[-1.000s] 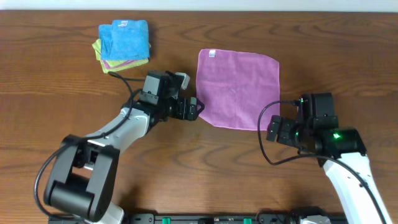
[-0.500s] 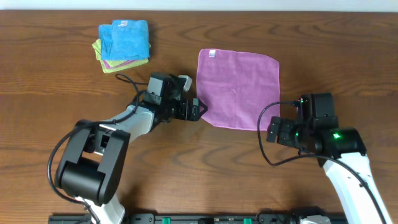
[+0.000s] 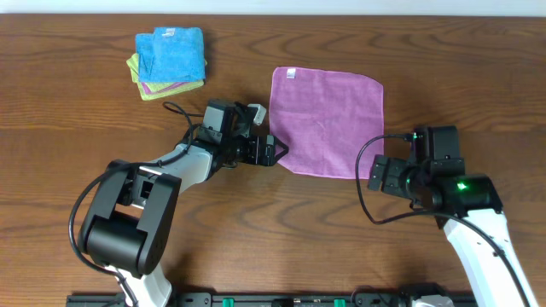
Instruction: Fold the cloth
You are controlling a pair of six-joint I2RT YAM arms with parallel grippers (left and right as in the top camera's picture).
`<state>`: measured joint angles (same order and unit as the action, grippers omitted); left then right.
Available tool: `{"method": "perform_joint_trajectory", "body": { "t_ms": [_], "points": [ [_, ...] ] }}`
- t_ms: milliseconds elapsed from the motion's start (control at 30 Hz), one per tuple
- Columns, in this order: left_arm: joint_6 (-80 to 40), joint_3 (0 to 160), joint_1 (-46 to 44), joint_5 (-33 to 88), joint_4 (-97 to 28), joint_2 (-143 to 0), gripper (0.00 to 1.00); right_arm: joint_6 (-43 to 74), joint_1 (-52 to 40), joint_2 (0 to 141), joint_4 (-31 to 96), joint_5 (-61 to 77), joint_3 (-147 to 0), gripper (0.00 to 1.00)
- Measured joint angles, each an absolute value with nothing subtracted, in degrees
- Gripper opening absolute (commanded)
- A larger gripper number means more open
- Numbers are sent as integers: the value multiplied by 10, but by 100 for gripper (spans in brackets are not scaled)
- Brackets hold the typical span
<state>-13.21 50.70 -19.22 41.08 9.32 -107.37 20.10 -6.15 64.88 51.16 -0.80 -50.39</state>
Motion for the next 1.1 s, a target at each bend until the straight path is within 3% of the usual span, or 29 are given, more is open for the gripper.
{"method": "perform_joint_trajectory", "body": {
  "t_ms": [667, 1100],
  "points": [
    [-137, 512, -192, 479, 133, -1103, 96, 192, -53, 676, 455, -19, -504, 99],
    [-149, 513, -192, 506, 120, -1105, 96, 149, 95, 834, 379, 129, -504, 95]
  ]
}}
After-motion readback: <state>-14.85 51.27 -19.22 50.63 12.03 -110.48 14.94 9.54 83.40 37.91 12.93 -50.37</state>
